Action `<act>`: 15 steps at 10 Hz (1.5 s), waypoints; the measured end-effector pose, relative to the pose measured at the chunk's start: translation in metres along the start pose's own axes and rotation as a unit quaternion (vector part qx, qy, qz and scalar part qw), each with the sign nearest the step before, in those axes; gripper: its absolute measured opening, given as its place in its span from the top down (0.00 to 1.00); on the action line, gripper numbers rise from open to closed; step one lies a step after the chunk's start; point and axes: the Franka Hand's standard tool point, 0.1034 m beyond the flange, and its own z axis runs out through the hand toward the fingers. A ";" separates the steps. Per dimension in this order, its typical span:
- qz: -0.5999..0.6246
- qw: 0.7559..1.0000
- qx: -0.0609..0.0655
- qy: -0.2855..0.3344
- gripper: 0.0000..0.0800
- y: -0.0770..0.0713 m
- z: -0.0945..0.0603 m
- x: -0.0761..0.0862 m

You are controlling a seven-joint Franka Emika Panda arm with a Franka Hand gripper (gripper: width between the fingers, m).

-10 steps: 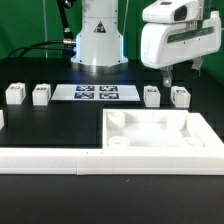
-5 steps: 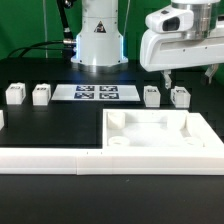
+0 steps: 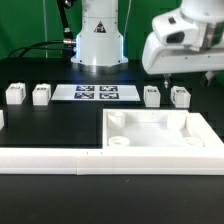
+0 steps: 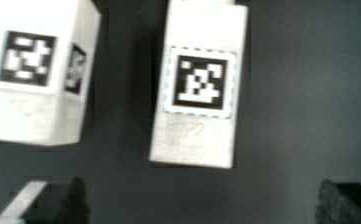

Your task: Assemble square table

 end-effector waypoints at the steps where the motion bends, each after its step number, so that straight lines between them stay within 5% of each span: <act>1: 0.017 0.998 0.004 -0.068 0.19 -0.004 0.011 -0.009; 6: 0.012 0.981 0.004 -0.194 0.19 -0.007 0.024 -0.009; 7: 0.026 0.966 -0.006 -0.258 0.19 -0.007 0.029 -0.024; 9: 0.046 0.953 -0.016 -0.299 0.19 -0.007 0.048 -0.032; 13: 0.048 0.948 -0.019 -0.315 0.22 -0.007 0.049 -0.034; 14: 0.048 0.948 -0.019 -0.315 0.46 -0.007 0.050 -0.034; 15: 0.048 0.948 -0.019 -0.315 0.46 -0.007 0.050 -0.034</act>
Offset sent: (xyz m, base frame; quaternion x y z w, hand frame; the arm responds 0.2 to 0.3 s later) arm 0.0000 0.0000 0.0000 0.0000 -0.1938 0.0000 0.9810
